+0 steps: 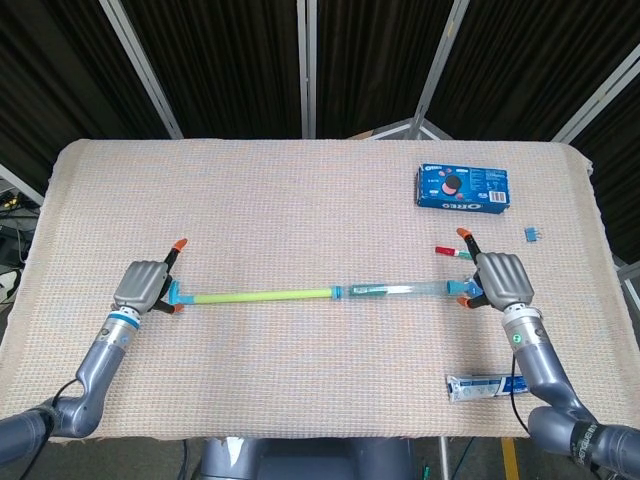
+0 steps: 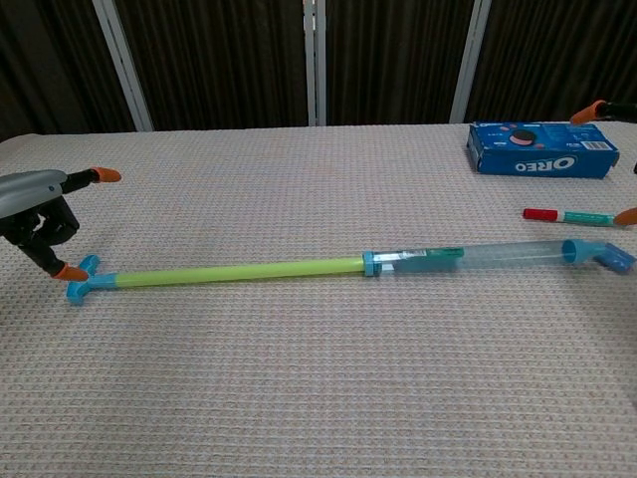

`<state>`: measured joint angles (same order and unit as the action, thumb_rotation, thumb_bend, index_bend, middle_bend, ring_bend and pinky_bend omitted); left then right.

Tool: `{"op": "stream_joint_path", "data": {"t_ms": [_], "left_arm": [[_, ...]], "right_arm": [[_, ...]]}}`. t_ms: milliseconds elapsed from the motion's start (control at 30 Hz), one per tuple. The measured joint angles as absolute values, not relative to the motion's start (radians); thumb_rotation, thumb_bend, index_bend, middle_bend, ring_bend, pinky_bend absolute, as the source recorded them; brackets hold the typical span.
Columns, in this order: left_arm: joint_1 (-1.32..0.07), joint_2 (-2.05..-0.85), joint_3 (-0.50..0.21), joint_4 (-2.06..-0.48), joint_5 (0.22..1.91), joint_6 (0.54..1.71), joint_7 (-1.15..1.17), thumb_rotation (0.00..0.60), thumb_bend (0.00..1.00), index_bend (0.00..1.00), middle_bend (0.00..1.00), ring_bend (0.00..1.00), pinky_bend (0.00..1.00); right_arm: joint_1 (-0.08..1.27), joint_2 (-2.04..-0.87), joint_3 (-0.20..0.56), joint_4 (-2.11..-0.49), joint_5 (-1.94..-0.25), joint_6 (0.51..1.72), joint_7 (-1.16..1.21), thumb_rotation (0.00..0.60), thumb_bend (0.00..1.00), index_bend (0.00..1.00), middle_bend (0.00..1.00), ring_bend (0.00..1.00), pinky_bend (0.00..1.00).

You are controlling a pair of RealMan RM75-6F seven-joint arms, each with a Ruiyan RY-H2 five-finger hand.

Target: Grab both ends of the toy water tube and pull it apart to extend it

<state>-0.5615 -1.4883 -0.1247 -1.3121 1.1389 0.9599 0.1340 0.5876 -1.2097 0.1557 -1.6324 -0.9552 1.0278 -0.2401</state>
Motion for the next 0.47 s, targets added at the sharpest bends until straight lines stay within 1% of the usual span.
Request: {"op": "stream_joint_path", "data": {"t_ms": [67, 100, 133, 167, 200, 233, 267, 300, 333, 367, 400, 433, 467], "left_arm": [[-0.544, -1.458, -0.126, -1.349, 1.155, 0.998, 0.122, 0.6, 0.0, 0.0, 0.82, 0.76, 0.94], [-0.535, -1.444, -0.126, -1.367, 1.164, 1.018, 0.116, 0.6, 0.0, 0.0, 0.79, 0.75, 0.92], [-0.519, -1.423, -0.125, -1.393, 1.176, 1.047, 0.107, 0.6, 0.0, 0.0, 0.76, 0.72, 0.89], [-0.507, -1.407, -0.124, -1.413, 1.186, 1.07, 0.1, 0.6, 0.0, 0.0, 0.68, 0.66, 0.81], [-0.493, -1.391, -0.122, -1.432, 1.197, 1.096, 0.094, 0.6, 0.0, 0.0, 0.57, 0.56, 0.7], [-0.473, -1.37, -0.118, -1.457, 1.213, 1.13, 0.085, 0.6, 0.0, 0.0, 0.47, 0.48, 0.61], [-0.457, -1.355, -0.115, -1.474, 1.225, 1.156, 0.08, 0.6, 0.0, 0.0, 0.31, 0.33, 0.45], [-0.441, -1.341, -0.111, -1.49, 1.236, 1.181, 0.075, 0.6, 0.0, 0.0, 0.2, 0.22, 0.34], [-0.42, -1.323, -0.104, -1.511, 1.251, 1.213, 0.068, 0.6, 0.0, 0.0, 0.08, 0.1, 0.19], [-0.404, -1.309, -0.099, -1.525, 1.263, 1.235, 0.065, 0.6, 0.0, 0.0, 0.02, 0.04, 0.1], [-0.388, -1.296, -0.092, -1.54, 1.274, 1.256, 0.061, 0.6, 0.0, 0.0, 0.0, 0.0, 0.03], [-0.367, -1.278, -0.084, -1.558, 1.289, 1.28, 0.058, 0.6, 0.0, 0.0, 0.0, 0.0, 0.01], [-0.351, -1.264, -0.077, -1.571, 1.297, 1.299, 0.057, 0.6, 0.0, 0.0, 0.0, 0.0, 0.0]], "right_arm": [[0.561, -1.19, 0.15, -1.652, -1.006, 1.062, -0.207, 0.6, 0.0, 0.01, 0.95, 0.98, 1.0], [0.548, -1.181, 0.147, -1.66, -1.031, 1.079, -0.191, 0.6, 0.0, 0.01, 0.92, 0.95, 1.0], [0.53, -1.17, 0.142, -1.669, -1.066, 1.104, -0.168, 0.6, 0.0, 0.03, 0.87, 0.9, 0.99], [0.516, -1.163, 0.137, -1.674, -1.096, 1.125, -0.15, 0.6, 0.0, 0.04, 0.8, 0.83, 0.95], [0.501, -1.156, 0.132, -1.678, -1.128, 1.148, -0.131, 0.6, 0.0, 0.05, 0.75, 0.78, 0.91], [0.481, -1.147, 0.124, -1.68, -1.172, 1.178, -0.105, 0.6, 0.0, 0.05, 0.66, 0.7, 0.8], [0.464, -1.141, 0.117, -1.681, -1.205, 1.203, -0.086, 0.6, 0.0, 0.05, 0.59, 0.63, 0.71], [0.448, -1.135, 0.11, -1.681, -1.238, 1.23, -0.067, 0.6, 0.0, 0.05, 0.49, 0.53, 0.59], [0.426, -1.129, 0.1, -1.68, -1.279, 1.266, -0.045, 0.6, 0.0, 0.05, 0.36, 0.39, 0.43], [0.41, -1.124, 0.092, -1.678, -1.306, 1.291, -0.031, 0.6, 0.0, 0.04, 0.27, 0.29, 0.33], [0.394, -1.12, 0.084, -1.675, -1.332, 1.315, -0.018, 0.6, 0.0, 0.03, 0.14, 0.15, 0.18], [0.374, -1.116, 0.073, -1.668, -1.363, 1.345, -0.006, 0.6, 0.0, 0.02, 0.06, 0.05, 0.07], [0.359, -1.113, 0.063, -1.663, -1.383, 1.366, 0.0, 0.6, 0.0, 0.01, 0.01, 0.01, 0.02]]}}
